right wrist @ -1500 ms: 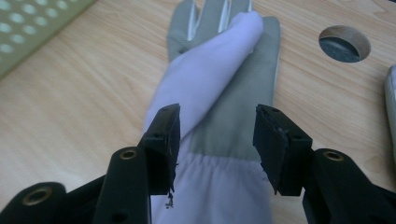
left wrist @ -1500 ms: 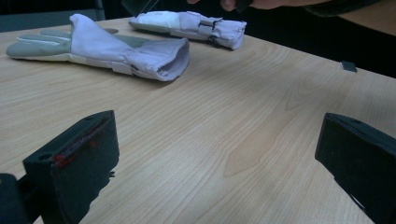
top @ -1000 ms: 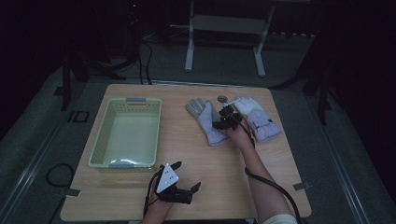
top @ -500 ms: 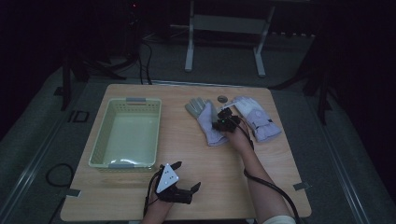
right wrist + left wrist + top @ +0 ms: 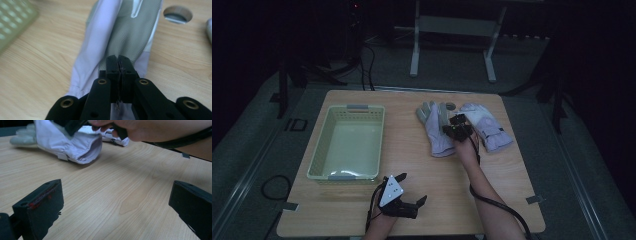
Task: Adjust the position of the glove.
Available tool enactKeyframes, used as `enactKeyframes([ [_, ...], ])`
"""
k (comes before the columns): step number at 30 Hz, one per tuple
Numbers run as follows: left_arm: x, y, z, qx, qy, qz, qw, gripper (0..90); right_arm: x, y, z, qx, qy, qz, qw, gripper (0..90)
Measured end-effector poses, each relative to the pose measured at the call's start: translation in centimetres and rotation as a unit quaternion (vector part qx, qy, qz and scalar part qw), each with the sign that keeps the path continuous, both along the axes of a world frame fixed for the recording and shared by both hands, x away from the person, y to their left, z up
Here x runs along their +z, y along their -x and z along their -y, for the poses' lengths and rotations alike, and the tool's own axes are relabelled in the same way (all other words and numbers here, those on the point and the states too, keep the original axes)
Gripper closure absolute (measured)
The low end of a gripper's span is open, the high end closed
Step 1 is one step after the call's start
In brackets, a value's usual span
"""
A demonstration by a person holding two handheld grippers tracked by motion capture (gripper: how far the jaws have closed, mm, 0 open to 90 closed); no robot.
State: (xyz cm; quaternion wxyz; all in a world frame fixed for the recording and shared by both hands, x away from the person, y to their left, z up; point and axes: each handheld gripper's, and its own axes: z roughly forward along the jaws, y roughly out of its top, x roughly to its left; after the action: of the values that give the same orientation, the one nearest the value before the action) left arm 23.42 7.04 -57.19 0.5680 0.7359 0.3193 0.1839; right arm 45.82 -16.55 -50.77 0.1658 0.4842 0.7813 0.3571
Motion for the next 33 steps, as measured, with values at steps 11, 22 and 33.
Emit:
enactKeyframes([
  [11,0.0,0.1,0.1,0.000,-0.004,0.006,1.0000,0.0,1.8,7.2,0.7,-0.032,-0.086,0.038,0.9951,87.7],
  [22,0.0,0.1,0.1,0.004,-0.002,0.006,1.0000,0.0,3.0,12.8,2.4,-0.086,-0.133,0.051,0.9861,87.6],
  [33,0.0,0.1,0.1,0.004,-0.003,0.005,1.0000,0.0,0.3,13.8,1.8,-0.099,-0.123,0.019,0.9873,87.7],
])
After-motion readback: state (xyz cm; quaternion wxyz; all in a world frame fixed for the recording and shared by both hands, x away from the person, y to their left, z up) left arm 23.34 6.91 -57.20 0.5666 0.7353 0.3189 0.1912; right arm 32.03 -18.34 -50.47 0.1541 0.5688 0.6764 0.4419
